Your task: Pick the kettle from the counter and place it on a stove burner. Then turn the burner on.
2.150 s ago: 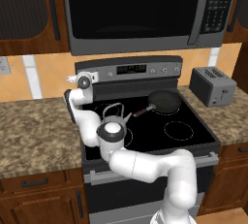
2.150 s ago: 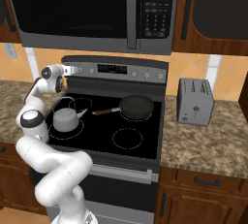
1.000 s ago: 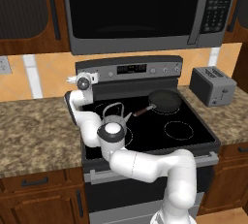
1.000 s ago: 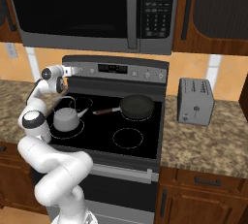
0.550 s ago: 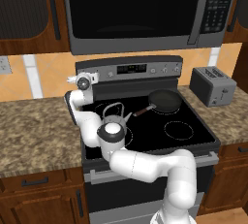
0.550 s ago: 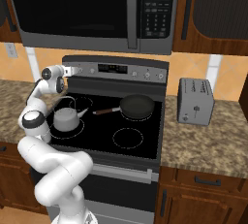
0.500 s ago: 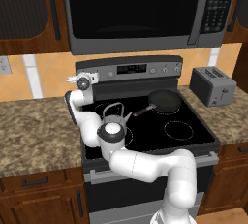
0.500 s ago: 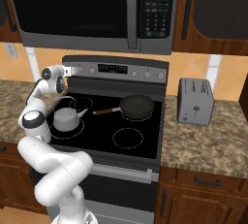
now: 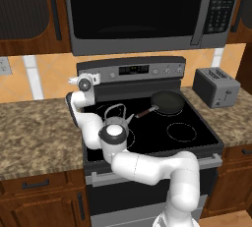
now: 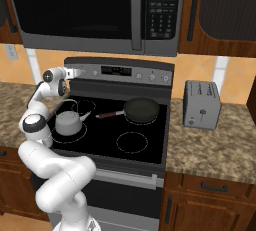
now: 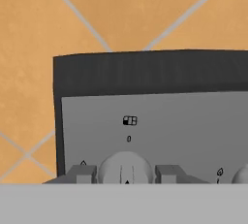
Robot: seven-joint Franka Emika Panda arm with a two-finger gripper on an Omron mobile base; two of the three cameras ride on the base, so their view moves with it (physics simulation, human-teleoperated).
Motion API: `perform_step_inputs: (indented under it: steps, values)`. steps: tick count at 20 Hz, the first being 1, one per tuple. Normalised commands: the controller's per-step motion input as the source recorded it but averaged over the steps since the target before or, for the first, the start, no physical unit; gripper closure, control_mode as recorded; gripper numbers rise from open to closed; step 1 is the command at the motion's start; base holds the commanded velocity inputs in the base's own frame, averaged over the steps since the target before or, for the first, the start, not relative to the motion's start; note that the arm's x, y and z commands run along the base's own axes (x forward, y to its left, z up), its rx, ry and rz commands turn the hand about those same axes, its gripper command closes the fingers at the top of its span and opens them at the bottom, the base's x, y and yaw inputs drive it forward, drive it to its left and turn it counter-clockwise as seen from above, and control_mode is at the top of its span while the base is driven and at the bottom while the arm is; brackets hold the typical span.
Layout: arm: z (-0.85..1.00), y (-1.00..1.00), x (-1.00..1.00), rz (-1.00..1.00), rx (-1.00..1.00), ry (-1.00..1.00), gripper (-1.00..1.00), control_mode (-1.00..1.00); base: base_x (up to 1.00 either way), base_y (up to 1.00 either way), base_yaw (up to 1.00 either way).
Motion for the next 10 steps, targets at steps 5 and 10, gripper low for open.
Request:
perform_step_inputs:
  steps: [5, 10]
  values:
    - [0.00, 0.03, 0.00, 0.02, -0.15, 0.00, 1.00, -1.00, 0.00, 0.00, 0.00]
    - [0.00, 0.02, 0.00, 0.05, -0.22, 0.00, 1.00, -1.00, 0.00, 0.00, 0.00]
